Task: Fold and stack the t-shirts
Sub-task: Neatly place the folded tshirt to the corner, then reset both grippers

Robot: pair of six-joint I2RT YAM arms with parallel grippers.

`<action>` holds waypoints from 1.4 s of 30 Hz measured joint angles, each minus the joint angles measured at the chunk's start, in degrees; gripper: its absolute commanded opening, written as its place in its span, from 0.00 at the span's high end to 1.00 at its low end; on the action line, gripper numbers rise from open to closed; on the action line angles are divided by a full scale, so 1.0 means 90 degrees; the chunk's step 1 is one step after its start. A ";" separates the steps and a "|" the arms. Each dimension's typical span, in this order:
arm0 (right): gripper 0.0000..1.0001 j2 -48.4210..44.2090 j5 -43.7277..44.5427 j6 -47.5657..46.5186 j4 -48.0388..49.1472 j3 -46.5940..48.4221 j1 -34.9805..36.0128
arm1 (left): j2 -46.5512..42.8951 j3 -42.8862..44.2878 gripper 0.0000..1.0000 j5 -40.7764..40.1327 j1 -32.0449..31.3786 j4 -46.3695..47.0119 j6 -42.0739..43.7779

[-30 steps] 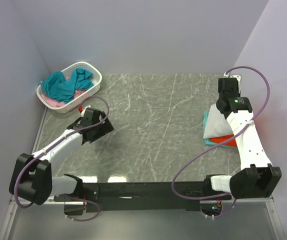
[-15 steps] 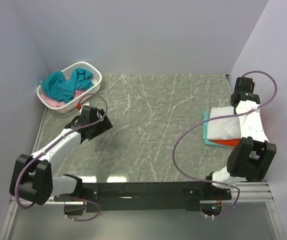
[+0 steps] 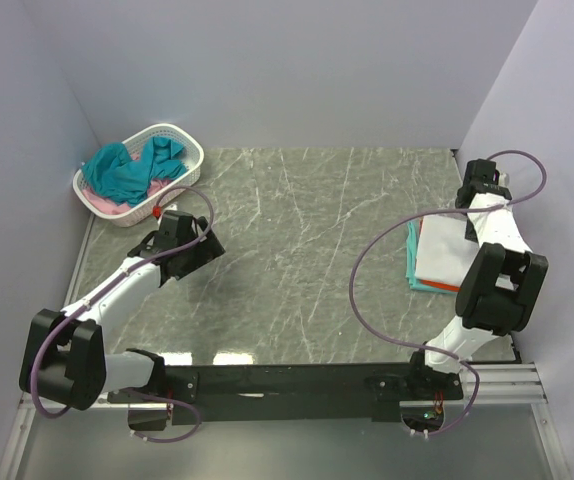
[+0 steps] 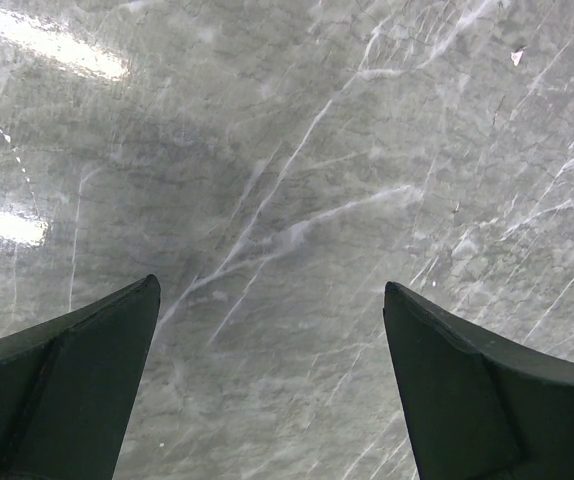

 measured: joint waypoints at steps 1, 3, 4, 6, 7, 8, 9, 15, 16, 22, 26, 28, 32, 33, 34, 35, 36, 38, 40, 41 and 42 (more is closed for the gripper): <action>0.25 0.0022 0.0039 0.0085 -0.0034 0.0000 -0.0005 | 0.0000 0.0000 0.01 -0.0002 0.0000 0.0000 -0.0002; 0.23 0.0007 -0.0007 0.0255 -0.0083 0.0002 -0.0005 | -0.0017 0.0000 0.01 -0.0005 0.0002 0.0000 -0.0002; 0.16 -0.0027 -0.0075 0.0306 -0.0092 0.0002 -0.0005 | -0.0039 0.0000 0.01 -0.0007 0.0007 -0.0002 -0.0007; 0.14 -0.0151 -0.0401 0.0447 -0.0085 0.0000 -0.0005 | -0.0107 0.0000 0.01 -0.0024 0.0012 -0.0007 -0.0027; 0.14 -0.0294 -0.0627 0.0505 -0.0039 -0.0027 -0.0005 | -0.0143 0.0000 0.01 -0.0029 0.0015 -0.0007 -0.0039; 0.13 -0.0471 -0.0855 0.0551 0.0039 -0.0087 -0.0002 | -0.0182 0.0000 0.01 -0.0036 0.0017 -0.0012 -0.0058; 0.13 -0.0721 -0.1137 0.0617 0.0168 -0.0194 0.0000 | -0.0223 0.0000 0.01 -0.0046 0.0017 -0.0022 -0.0080; 0.11 -0.2441 -0.2766 0.1061 0.0996 -0.1035 0.0034 | -0.0542 0.0000 0.00 -0.0138 0.0017 -0.0243 -0.0274; 0.11 -0.2715 -0.3038 0.1151 0.1134 -0.1175 0.0041 | -0.0641 0.0000 0.01 -0.0185 0.0017 -0.0318 -0.0323; 0.10 -0.3696 -0.4862 0.1741 0.2021 -0.1987 0.0049 | -0.1260 0.0036 0.01 -0.0454 0.0017 -0.0631 -0.0534; 0.09 -0.3932 -0.5639 0.2166 0.2460 -0.2433 0.0053 | -0.1598 0.0163 0.01 -0.0673 0.0017 -0.0923 -0.0670; 0.09 -0.4063 -0.6079 0.2380 0.2790 -0.2732 0.0053 | -0.1783 0.0216 0.01 -0.0801 0.0017 -0.1069 -0.0721; 0.09 -0.4410 -0.7113 0.2871 0.3648 -0.3560 0.0053 | -0.2183 0.0289 0.01 -0.1064 0.0017 -0.1333 -0.0843; 0.09 -0.4503 -0.7349 0.3004 0.3893 -0.3784 0.0056 | -0.2276 0.0308 0.01 -0.1122 0.0017 -0.1394 -0.0867; 0.09 -0.4578 -0.7541 0.3128 0.4041 -0.3971 0.0061 | -0.2336 0.0325 0.01 -0.1163 0.0017 -0.1455 -0.0891; 0.08 -0.4631 -0.7691 0.3235 0.4163 -0.4121 0.0066 | -0.2426 0.0347 0.01 -0.1217 0.0017 -0.1511 -0.0908; 0.08 -0.4668 -0.7783 0.3310 0.4245 -0.4233 0.0066 | -0.2484 0.0362 0.01 -0.1243 0.0017 -0.1554 -0.0918; 0.08 -0.4736 -0.7883 0.3461 0.4367 -0.4391 0.0066 | -0.2618 0.0396 0.01 -0.1338 0.0017 -0.1671 -0.0959; 0.08 -0.4828 -0.7932 0.3589 0.4512 -0.4498 0.0066 | -0.2722 0.0427 0.01 -0.1416 0.0017 -0.1783 -0.0986; 0.08 -0.4881 -0.7951 0.3648 0.4583 -0.4541 0.0066 | -0.2786 0.0430 0.01 -0.1450 0.0017 -0.1809 -0.0998; 0.08 -0.4940 -0.7966 0.3701 0.4675 -0.4585 0.0066 | -0.2829 0.0430 0.01 -0.1472 0.0017 -0.1826 -0.1010</action>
